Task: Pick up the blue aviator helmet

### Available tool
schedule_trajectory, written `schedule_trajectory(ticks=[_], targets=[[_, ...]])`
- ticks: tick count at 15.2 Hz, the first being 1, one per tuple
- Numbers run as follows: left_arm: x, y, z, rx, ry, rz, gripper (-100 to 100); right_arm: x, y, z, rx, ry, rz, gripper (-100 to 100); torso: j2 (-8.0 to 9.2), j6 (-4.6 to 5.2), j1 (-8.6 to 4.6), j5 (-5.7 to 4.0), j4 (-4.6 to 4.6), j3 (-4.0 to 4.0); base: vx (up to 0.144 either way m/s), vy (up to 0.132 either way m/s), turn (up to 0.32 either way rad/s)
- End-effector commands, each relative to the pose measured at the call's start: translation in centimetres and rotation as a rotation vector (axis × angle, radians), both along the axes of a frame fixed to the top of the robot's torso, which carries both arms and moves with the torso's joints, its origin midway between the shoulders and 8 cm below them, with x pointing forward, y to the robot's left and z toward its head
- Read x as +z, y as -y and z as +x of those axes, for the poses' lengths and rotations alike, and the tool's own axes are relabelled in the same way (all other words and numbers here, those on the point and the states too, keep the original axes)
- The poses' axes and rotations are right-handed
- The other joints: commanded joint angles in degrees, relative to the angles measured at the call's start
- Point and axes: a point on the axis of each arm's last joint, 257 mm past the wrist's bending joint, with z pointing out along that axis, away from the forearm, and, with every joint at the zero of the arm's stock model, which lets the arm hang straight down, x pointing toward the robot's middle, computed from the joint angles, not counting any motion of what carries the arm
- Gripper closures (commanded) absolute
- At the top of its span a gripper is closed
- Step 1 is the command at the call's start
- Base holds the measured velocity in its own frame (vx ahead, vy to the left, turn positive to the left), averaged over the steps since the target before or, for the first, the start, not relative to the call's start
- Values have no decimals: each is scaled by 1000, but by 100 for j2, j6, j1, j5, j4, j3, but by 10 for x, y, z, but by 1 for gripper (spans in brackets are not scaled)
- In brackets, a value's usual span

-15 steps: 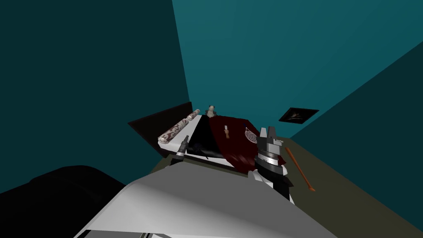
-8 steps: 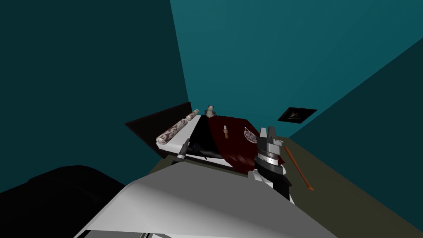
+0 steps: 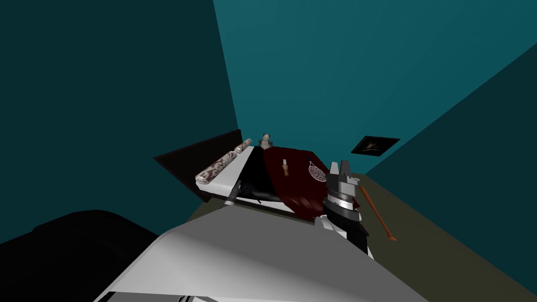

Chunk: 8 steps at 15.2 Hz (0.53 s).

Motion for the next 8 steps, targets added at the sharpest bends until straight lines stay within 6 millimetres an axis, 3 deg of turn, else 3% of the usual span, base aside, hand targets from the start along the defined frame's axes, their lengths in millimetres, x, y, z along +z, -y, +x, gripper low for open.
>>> schedule_trajectory(ticks=[1,8], targets=[[-14,4,-4,-4,-25,-1,-100,0,0,0,0,0,0,0,0,0,0,0,0,0,29,-33,-19],[-55,7,-21,-4,-112,-8,-100,0,0,0,0,0,0,0,-5,0,0,0,0,-2,32,-27,-18]])
